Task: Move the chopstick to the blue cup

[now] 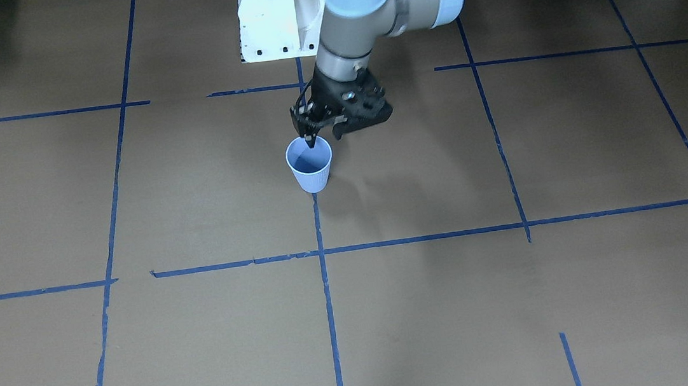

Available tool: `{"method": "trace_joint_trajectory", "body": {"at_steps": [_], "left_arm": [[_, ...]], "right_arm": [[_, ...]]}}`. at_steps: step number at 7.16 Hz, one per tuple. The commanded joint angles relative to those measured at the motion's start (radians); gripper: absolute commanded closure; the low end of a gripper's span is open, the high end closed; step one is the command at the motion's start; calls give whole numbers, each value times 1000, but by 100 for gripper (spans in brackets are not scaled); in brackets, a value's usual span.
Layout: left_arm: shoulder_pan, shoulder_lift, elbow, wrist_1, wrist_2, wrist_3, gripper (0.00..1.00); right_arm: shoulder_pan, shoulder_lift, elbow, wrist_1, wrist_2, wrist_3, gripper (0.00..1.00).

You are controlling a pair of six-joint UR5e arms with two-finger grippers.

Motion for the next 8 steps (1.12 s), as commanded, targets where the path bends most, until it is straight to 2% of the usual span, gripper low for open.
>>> {"method": "trace_joint_trajectory", "body": {"at_steps": [1,2,4,6,8], "left_arm": [[-52,63,-103,65,-5,115,1],[-56,86,-139,100,-4,158,1],[-72,100,-144,102,-4,176,1],[-72,114,-145,100,-2,176,0],[-84,140,-151,99,2,180,0]], "right_arm": [[17,2,-13,-11,-48,-142,6],[17,1,-19,-11,-54,-174,6],[42,10,-72,-11,-74,-355,6],[59,65,-127,-14,-161,-568,6],[121,169,-299,-14,-176,-763,6]]}}
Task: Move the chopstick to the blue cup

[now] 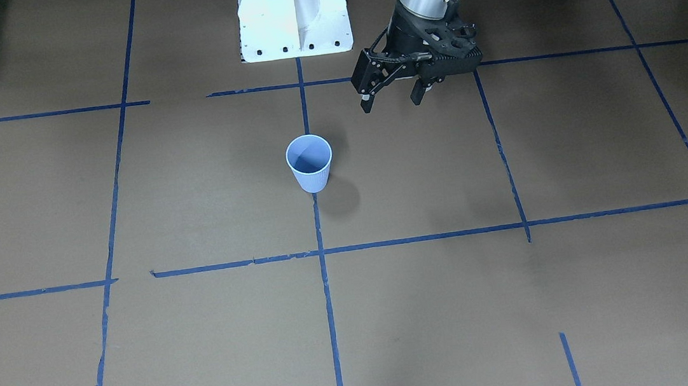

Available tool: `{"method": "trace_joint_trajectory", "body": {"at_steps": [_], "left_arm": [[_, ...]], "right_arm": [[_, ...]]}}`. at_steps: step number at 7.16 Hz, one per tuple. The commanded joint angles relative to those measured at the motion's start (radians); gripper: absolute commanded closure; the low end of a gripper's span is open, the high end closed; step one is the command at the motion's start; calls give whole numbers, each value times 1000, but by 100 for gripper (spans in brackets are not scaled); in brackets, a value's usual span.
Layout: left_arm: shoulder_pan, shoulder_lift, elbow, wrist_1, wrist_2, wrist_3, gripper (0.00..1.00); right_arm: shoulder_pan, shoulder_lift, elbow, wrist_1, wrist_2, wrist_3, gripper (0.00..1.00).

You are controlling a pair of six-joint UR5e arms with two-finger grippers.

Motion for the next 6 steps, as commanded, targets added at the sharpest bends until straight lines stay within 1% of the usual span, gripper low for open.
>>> {"method": "trace_joint_trajectory", "body": {"at_steps": [1,2,4,5,6], "left_arm": [[-39,55,-11,0,-2,96,0],[-65,118,-42,2,-3,195,0],[-116,176,-53,0,-11,251,0],[-135,198,-57,2,-9,311,0],[-139,201,-57,2,-9,316,0]], "right_arm": [[55,71,-140,1,-14,-170,6],[68,69,-151,-1,-14,-211,6],[68,53,-174,-1,-24,-254,8],[68,49,-181,1,-41,-268,9],[68,47,-180,-1,-82,-270,11]]}}
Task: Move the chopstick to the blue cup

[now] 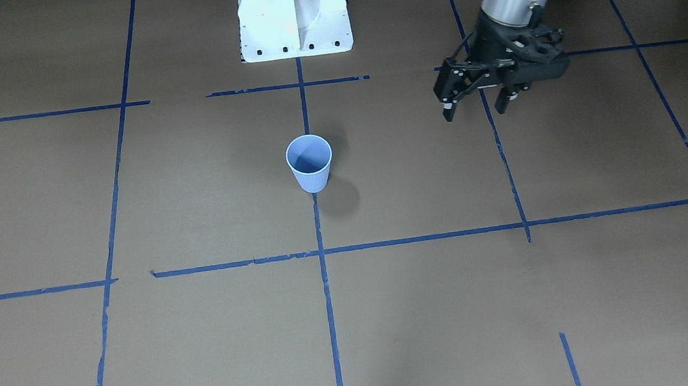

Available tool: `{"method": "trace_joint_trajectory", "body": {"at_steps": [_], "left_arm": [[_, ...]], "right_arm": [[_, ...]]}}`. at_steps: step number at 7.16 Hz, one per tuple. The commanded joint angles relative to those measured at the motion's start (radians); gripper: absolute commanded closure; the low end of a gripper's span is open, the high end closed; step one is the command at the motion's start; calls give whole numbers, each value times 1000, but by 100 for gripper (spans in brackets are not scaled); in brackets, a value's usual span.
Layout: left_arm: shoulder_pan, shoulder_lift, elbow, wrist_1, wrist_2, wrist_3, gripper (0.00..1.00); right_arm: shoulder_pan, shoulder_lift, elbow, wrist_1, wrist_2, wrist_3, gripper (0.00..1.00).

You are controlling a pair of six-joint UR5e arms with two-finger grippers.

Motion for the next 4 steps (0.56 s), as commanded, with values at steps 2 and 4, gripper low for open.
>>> {"method": "trace_joint_trajectory", "body": {"at_steps": [2,4], "left_arm": [[-12,13,-4,0,-2,21,0],[-13,13,-10,0,-2,17,0]], "right_arm": [[1,-22,-5,1,-71,-14,25],[-2,-33,-2,1,-110,-17,35]]}}
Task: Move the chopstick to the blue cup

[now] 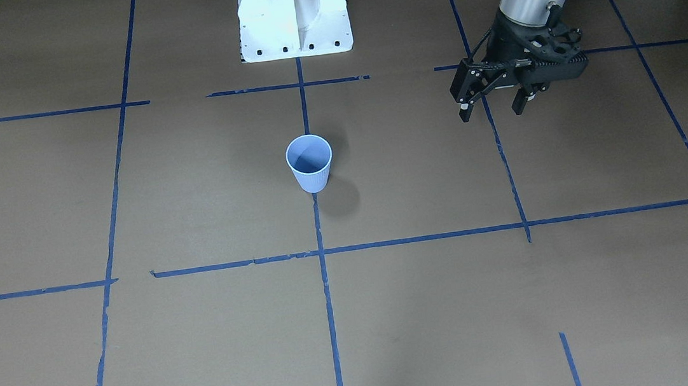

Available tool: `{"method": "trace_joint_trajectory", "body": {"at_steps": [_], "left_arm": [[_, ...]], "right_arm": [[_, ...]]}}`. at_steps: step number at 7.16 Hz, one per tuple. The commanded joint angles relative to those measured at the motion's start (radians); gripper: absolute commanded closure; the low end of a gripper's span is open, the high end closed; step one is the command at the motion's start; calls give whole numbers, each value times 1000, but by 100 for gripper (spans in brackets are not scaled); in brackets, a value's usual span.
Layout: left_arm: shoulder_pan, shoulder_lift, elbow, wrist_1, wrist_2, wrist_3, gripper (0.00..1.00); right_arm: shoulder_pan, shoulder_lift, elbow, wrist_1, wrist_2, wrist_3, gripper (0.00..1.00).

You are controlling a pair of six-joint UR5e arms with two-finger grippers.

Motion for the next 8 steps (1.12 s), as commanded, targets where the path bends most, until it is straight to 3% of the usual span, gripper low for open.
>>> {"method": "trace_joint_trajectory", "body": {"at_steps": [1,2,3,5,8], "left_arm": [[-1,-1,-4,-1,0,-2,0],[-1,-1,-5,1,0,-4,0],[-1,1,-5,-1,1,-4,0],[2,-1,-7,-1,1,-42,0],[2,2,-2,-1,3,-45,0]], "right_arm": [[-7,-7,2,-1,-19,-2,56],[-10,-4,2,-1,-27,-2,89],[-27,8,2,-12,-29,-2,100],[-18,16,22,-39,-29,-5,100],[13,11,231,-240,-26,-11,100]]}}
